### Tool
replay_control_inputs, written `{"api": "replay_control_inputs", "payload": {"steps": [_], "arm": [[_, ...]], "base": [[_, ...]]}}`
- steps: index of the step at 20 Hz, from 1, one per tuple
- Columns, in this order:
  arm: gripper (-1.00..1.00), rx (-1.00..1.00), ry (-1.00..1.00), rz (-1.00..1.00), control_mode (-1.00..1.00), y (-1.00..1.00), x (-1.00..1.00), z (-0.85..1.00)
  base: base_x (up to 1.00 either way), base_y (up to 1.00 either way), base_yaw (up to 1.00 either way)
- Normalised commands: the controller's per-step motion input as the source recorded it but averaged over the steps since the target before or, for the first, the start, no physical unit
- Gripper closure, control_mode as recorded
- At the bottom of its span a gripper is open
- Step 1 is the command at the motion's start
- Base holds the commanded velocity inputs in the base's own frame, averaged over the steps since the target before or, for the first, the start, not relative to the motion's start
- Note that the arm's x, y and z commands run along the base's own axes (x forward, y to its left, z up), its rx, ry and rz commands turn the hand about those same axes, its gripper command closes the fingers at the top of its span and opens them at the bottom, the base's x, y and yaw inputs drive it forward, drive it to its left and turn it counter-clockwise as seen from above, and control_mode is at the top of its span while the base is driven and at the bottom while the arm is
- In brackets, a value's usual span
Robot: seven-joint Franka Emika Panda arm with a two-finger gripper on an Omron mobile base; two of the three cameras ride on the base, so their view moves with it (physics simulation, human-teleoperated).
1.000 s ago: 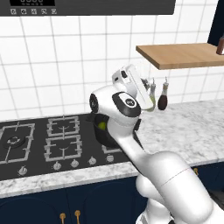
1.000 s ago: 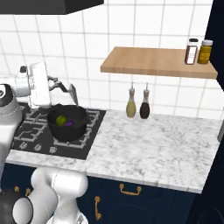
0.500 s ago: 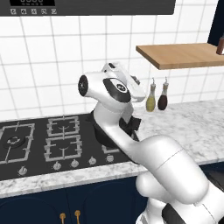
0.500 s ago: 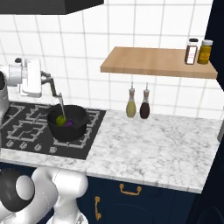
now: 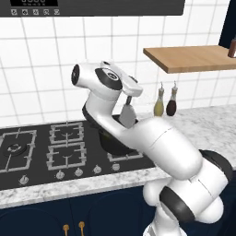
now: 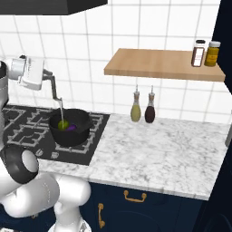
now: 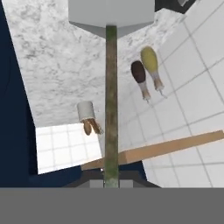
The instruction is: Put the eggplant and lime in the pot. Retrieve the spatula and lightly stir the vegetables in the pot.
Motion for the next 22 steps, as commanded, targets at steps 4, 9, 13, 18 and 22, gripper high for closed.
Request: {"api": "replay_control_inputs", "payload": {"steps": [4,9,13,18,22], "arm": [[1.0,-0.06,0.16,-0.18,-1.0,0.17,0.49,-0.14],[1.0,0.0,0.03,-0.15,-1.0,0.31,0.43,-0.04],[1.0,-0.01,0.0,-0.13,-1.0,0.11,0.23,-0.06],[1.0,0.0,0.01,-0.11,-1.0,0.0,0.03,-0.17],[1.0,0.0,0.0,-0.12,-1.0,0.0,0.18,-0.05]], "base": [[0.0,0.0,0.0],[0.0,0.0,0.0],[0.0,0.0,0.0],[0.0,0.0,0.0],[0.0,0.0,0.0]]}}
